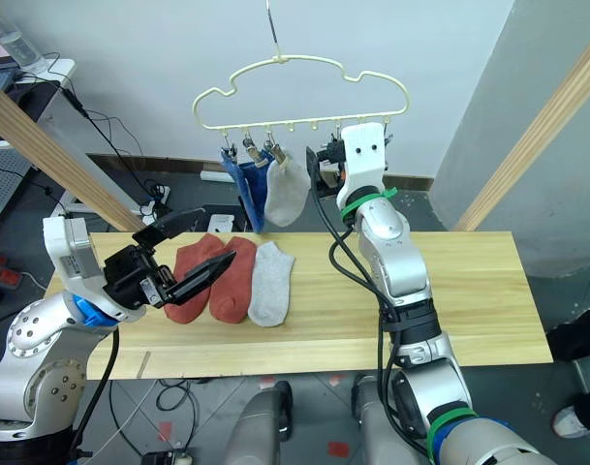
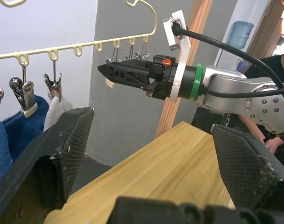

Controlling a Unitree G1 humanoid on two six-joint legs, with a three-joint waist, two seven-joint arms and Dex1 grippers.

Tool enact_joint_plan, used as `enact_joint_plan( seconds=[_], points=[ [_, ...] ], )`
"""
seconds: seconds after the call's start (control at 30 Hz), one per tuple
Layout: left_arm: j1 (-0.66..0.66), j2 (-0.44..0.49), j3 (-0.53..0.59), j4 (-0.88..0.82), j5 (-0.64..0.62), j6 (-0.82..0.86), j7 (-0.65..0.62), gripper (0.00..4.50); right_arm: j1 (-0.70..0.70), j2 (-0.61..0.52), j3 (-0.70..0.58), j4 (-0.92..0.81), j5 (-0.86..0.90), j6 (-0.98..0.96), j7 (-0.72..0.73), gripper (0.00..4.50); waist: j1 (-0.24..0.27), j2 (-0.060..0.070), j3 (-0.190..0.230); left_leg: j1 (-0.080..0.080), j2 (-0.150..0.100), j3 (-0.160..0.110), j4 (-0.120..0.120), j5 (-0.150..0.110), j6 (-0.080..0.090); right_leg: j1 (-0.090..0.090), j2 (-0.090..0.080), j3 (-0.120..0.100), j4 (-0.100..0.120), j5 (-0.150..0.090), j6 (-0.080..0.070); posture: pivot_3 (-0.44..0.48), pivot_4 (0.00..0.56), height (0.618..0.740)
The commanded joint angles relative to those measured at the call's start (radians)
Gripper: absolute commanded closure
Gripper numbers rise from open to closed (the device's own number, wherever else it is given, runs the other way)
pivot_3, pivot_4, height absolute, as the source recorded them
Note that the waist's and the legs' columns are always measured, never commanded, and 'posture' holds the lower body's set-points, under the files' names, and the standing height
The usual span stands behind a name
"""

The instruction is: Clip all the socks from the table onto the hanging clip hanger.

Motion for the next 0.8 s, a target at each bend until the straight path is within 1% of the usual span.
enact_joint_plan(
  seconds=[0.03, 0.2, 0.33, 0.8],
  points=[
    [-0.009, 0.002, -0.002, -0.01, 0.001, -0.02, 0.003, 0.0, -0.037, 0.021, -0.007, -0.009, 0.018, -0.023, -0.004, 0.02, 0.0, 0.0, 0.0, 0.0, 0.0, 0.0, 0.0, 0.0, 0.0, 0.0, 0.0, 0.0, 0.0, 0.0, 0.0, 0.011, 0.316, 0.74],
    [-0.008, 0.002, -0.004, -0.012, 0.002, -0.023, 0.002, 0.0, -0.047, 0.034, -0.011, -0.002, 0.029, -0.02, 0.003, 0.02, 0.0, 0.0, 0.0, 0.0, 0.0, 0.0, 0.0, 0.0, 0.0, 0.0, 0.0, 0.0, 0.0, 0.0, 0.0, 0.012, 0.317, 0.74],
    [-0.012, 0.005, -0.005, -0.01, 0.008, -0.029, -0.002, 0.0, -0.051, 0.052, -0.008, -0.007, 0.063, -0.021, 0.035, 0.02, 0.0, 0.0, 0.0, 0.0, 0.0, 0.0, 0.0, 0.0, 0.0, 0.0, 0.0, 0.0, 0.0, 0.0, 0.0, 0.017, 0.318, 0.74],
    [-0.009, 0.004, -0.019, -0.024, 0.013, -0.024, 0.017, 0.0, -0.059, 0.067, -0.022, -0.01, 0.116, -0.008, 0.057, 0.02, 0.0, 0.0, 0.0, 0.0, 0.0, 0.0, 0.0, 0.0, 0.0, 0.0, 0.0, 0.0, 0.0, 0.0, 0.0, 0.019, 0.324, 0.74]
  ],
)
